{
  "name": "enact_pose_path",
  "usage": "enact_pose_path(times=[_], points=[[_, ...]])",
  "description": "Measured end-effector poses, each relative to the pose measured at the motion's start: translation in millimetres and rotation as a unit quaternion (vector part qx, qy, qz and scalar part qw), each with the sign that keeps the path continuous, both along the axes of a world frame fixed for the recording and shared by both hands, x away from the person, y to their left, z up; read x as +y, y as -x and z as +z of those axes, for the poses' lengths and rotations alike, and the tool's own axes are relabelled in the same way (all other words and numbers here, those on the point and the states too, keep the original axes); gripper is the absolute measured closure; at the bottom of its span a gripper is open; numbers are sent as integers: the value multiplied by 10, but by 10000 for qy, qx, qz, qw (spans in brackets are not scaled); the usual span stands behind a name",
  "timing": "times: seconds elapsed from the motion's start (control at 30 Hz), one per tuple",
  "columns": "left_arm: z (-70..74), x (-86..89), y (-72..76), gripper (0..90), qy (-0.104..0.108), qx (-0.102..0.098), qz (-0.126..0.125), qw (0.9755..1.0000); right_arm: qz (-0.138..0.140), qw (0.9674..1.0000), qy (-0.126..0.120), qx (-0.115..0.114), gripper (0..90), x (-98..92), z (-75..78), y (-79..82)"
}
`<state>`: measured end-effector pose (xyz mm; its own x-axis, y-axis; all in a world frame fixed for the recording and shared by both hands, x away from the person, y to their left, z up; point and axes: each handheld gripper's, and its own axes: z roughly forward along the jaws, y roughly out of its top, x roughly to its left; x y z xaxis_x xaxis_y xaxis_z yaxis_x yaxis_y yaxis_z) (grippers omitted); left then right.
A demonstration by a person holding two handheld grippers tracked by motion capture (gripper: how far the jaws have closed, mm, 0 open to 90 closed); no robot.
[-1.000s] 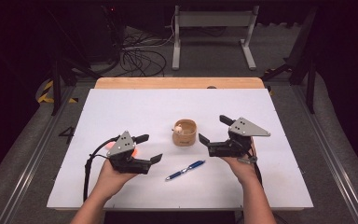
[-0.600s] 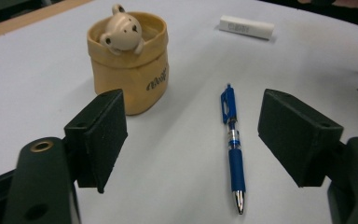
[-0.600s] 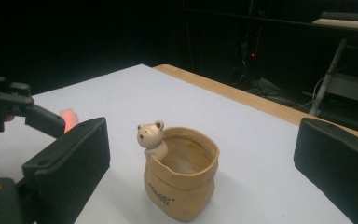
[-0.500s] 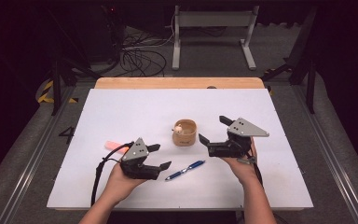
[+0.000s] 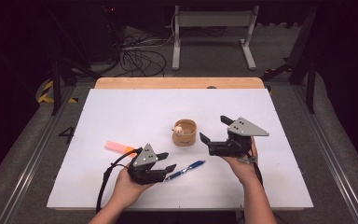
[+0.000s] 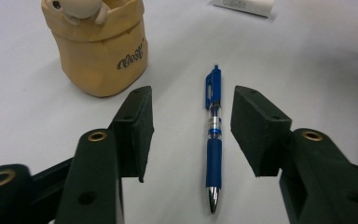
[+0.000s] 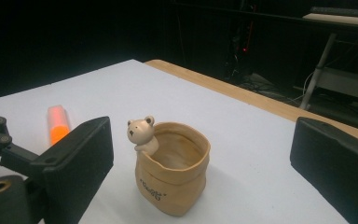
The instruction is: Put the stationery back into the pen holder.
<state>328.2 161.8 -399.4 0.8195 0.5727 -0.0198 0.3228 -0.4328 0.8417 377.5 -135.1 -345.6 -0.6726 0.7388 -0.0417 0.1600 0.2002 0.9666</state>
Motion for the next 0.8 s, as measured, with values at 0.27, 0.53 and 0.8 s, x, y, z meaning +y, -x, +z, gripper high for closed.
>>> enact_pose_path(times=[0.27,0.53,0.8], points=[[-86,-82,16,556,-84,154,-53,9998,13,10000,-1,5,70,3,4,5],[-162,-149,33,631,-205,259,-93,9994,12,10000,-2,13,71,5,2,2],[-217,-194,40,654,-349,292,-61,9989,28,10000,23,16,71,16,-2,1]])
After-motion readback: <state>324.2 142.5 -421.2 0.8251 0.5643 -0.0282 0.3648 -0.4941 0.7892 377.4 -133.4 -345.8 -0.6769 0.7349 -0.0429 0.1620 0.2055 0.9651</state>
